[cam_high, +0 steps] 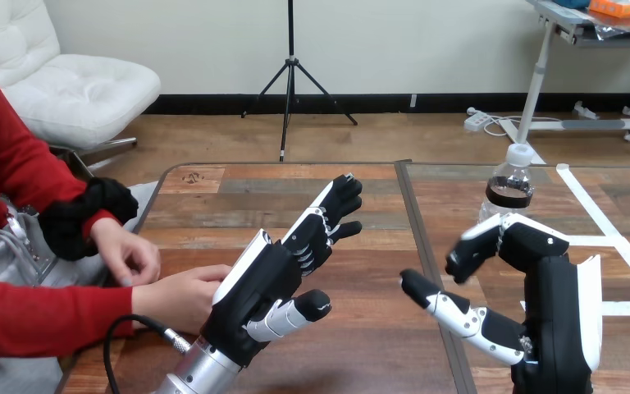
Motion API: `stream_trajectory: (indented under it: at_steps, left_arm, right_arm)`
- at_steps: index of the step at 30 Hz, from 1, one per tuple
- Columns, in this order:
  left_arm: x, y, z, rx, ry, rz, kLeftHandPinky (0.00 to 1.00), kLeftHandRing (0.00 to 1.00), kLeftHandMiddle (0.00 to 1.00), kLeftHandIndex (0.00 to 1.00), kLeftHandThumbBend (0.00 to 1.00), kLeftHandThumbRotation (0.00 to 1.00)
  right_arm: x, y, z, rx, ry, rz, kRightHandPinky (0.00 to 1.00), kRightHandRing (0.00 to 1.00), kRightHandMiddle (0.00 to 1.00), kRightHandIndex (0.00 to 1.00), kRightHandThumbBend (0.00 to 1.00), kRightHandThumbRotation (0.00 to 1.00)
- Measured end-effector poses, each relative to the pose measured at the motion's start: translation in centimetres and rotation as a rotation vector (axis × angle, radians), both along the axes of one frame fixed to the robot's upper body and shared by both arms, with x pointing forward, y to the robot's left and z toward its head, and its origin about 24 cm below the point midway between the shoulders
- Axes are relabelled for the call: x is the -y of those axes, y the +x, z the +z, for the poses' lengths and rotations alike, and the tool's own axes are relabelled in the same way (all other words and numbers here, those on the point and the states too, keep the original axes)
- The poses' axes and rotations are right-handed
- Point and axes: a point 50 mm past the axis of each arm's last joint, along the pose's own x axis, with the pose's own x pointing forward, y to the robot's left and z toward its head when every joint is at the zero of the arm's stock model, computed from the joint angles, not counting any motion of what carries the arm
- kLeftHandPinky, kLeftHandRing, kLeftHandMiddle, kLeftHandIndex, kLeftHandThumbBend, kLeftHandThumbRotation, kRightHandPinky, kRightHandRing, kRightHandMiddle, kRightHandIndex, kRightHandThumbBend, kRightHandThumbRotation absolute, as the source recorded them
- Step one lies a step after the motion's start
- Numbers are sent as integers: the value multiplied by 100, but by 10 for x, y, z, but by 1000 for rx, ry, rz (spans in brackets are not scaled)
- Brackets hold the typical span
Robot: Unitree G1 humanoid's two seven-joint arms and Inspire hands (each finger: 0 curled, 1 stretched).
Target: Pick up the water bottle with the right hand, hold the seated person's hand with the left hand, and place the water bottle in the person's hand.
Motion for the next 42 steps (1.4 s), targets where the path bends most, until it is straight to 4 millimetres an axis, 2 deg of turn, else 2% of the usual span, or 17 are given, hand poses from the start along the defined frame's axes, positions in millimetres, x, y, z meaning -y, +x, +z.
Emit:
stream_trajectory:
  at_steps: [12,29,42]
  left_arm:
    - [1,0,0,1,-2,10,90,97,99,98,100,82]
    - [4,-1,-1,-8,2,2,90,97,99,98,100,82]
    - [6,-2,-3,-19,-5,-2,90,97,98,98,100,81]
  right_arm:
    - [5,0,-4,-48,-52,-37,59,62,64,64,100,39]
    - [21,6,-1,-131,-168,-100,62,68,70,71,100,48]
    - [43,13,-2,-256,-257,-171,62,70,72,74,100,50]
